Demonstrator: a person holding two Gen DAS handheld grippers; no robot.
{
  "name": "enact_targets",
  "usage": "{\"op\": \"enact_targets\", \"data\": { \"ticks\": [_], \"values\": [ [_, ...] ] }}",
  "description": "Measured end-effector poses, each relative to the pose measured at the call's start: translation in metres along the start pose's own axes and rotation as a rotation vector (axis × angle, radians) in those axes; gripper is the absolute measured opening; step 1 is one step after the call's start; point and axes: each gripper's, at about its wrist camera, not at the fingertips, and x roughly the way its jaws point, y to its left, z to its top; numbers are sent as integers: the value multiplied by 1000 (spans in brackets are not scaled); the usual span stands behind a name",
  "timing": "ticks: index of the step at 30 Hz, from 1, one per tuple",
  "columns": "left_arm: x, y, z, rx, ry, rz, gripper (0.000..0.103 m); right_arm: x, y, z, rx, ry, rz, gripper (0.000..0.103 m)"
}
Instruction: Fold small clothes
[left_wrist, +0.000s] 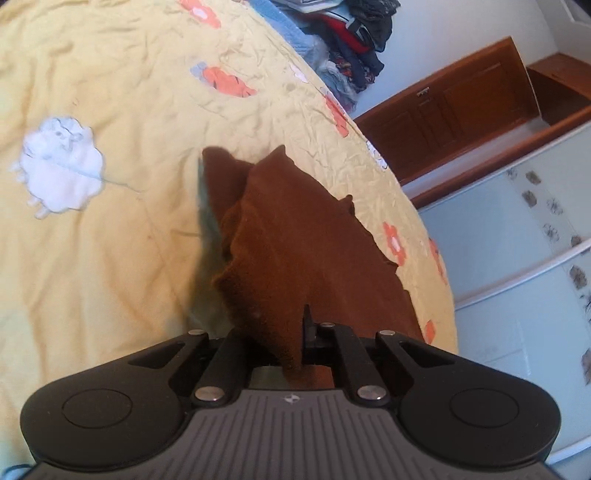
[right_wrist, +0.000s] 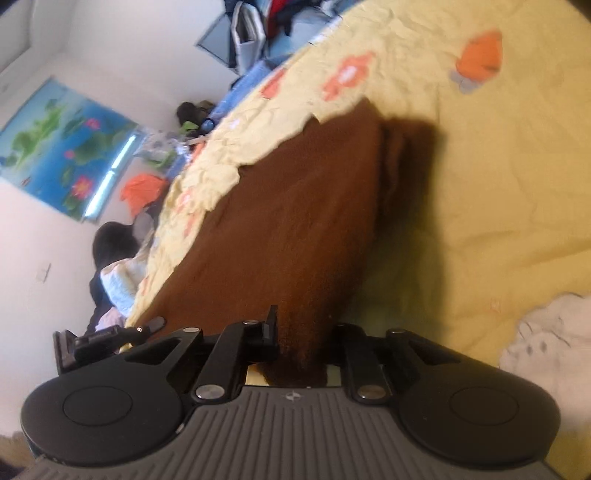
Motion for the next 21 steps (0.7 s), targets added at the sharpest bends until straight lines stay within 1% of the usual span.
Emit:
{"op": "enact_targets", "data": {
  "ticks": [1,2,3,4,5,6,7,8,9,11,12,13,15,16,17,18,19,20,21],
  "values": [
    [3,5,-1,14,11,26,6,1,-5,-4,1,11,-12,21],
    [8,12,-3,22,23,62,7,5,-10,-7,8,21,-22,27],
    [11,18,-6,19,37,88,9,6,-16,-11,28,24,-31,31],
    [12,24,-8,4,43,80,9,6,-19,-12,52,14,-6,35],
    [8,29,-9,-29,43,50,15,2,-19,-11,72,6,12,50],
    [5,33,-8,-63,45,36,25,-3,-16,-8,72,-24,12,73],
    [0,37,-7,-93,37,21,32,-13,-11,-5,55,-82,-4,85],
    [-4,41,-7,-116,22,0,50,-21,-3,-1,30,-142,-19,93],
    [-6,42,-7,-135,7,-20,68,-25,4,5,2,-181,-25,95],
    [-5,40,-11,-191,-27,-37,82,-26,22,18,-40,-216,-25,95],
    [-4,36,-16,-202,-41,-28,83,-22,30,26,-55,-218,-6,96],
    [-1,29,-18,-189,-60,-5,83,-14,41,32,-71,-211,26,96],
    [3,14,-24,-150,-129,66,79,6,64,44,-110,-175,96,97],
    [3,10,-27,-154,-163,101,74,19,77,49,-131,-149,126,97],
    [4,7,-29,-154,-182,139,45,33,90,53,-151,-120,151,97],
    [7,4,-29,-148,-178,179,6,48,103,56,-169,-89,171,97],
    [10,-1,-28,-132,-176,213,6,65,119,58,-191,-55,190,97],
    [11,-11,-30,-79,-197,254,6,82,132,61,-215,-11,210,98],
    [10,-27,-34,38,-227,303,6,99,148,62,-233,37,223,98]
  ]
}}
